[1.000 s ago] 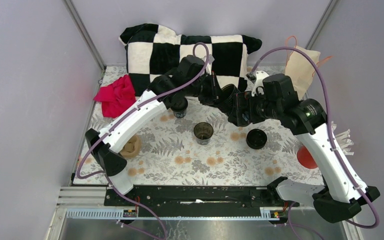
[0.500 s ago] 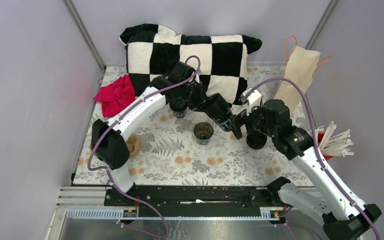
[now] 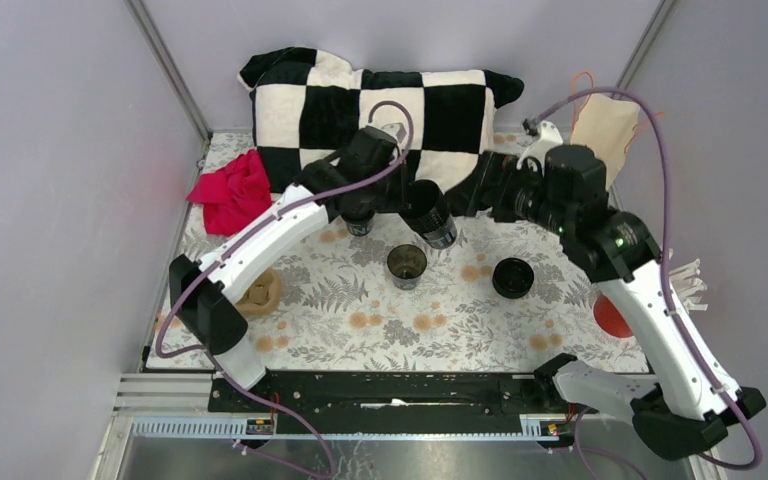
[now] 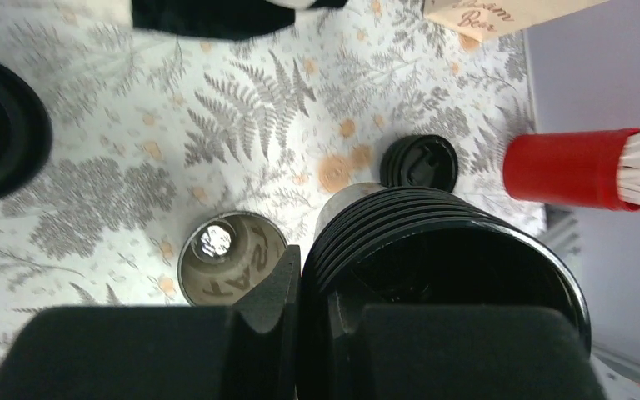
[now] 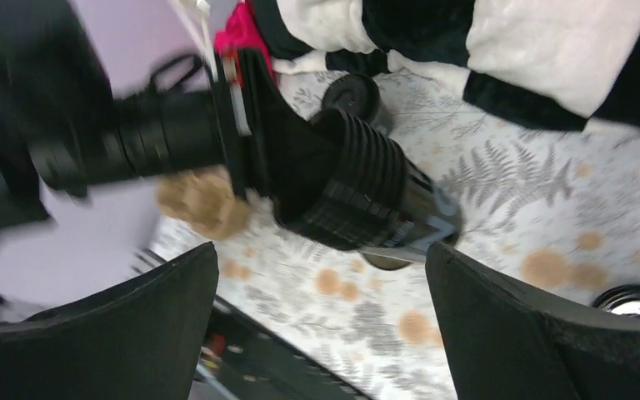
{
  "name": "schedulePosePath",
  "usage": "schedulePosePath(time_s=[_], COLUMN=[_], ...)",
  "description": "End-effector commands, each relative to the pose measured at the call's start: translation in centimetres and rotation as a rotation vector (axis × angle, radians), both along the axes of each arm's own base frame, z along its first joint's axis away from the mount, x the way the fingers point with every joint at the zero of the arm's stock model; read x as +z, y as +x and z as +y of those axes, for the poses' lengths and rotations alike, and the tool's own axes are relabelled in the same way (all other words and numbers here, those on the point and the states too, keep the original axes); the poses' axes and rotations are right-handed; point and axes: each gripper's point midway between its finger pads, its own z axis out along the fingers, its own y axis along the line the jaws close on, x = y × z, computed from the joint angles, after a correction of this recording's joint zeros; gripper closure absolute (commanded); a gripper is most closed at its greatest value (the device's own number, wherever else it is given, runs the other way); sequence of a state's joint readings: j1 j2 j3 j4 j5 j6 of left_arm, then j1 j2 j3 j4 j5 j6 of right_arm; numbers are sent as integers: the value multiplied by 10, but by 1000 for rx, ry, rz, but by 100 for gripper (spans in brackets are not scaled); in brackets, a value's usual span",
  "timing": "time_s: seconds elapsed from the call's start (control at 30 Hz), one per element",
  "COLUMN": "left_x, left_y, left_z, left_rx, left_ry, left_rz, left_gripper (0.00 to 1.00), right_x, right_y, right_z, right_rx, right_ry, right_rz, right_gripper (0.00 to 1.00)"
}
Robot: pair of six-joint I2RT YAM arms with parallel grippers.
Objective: Pack the takeout coffee
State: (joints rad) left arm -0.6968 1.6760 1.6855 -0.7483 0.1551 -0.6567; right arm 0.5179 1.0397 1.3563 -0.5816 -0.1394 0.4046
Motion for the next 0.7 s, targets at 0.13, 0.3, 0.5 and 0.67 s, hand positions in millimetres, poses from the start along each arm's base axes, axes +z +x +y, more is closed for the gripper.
schedulePosePath(time_s=[0.13, 0.3, 0.5, 0.67], left_x=[47, 51, 39, 34], left_y=[33, 26, 22, 21], left_z=[-14, -31, -36, -39], left_rx=[161, 159, 166, 181], left_ry=[188, 220, 224, 225], left_rz=[-410, -422, -365, -311], left_gripper=[100, 100, 100, 100], right_x=[-3, -29, -65, -90], right_y=[23, 41, 44, 47], right_z=[-21, -30, -27, -18], right_rx=[-379, -425, -425, -424], right_ry=[-18, -179, -205, -263], right_rz=[380, 419, 423, 389], right_gripper=[0, 11, 26, 38])
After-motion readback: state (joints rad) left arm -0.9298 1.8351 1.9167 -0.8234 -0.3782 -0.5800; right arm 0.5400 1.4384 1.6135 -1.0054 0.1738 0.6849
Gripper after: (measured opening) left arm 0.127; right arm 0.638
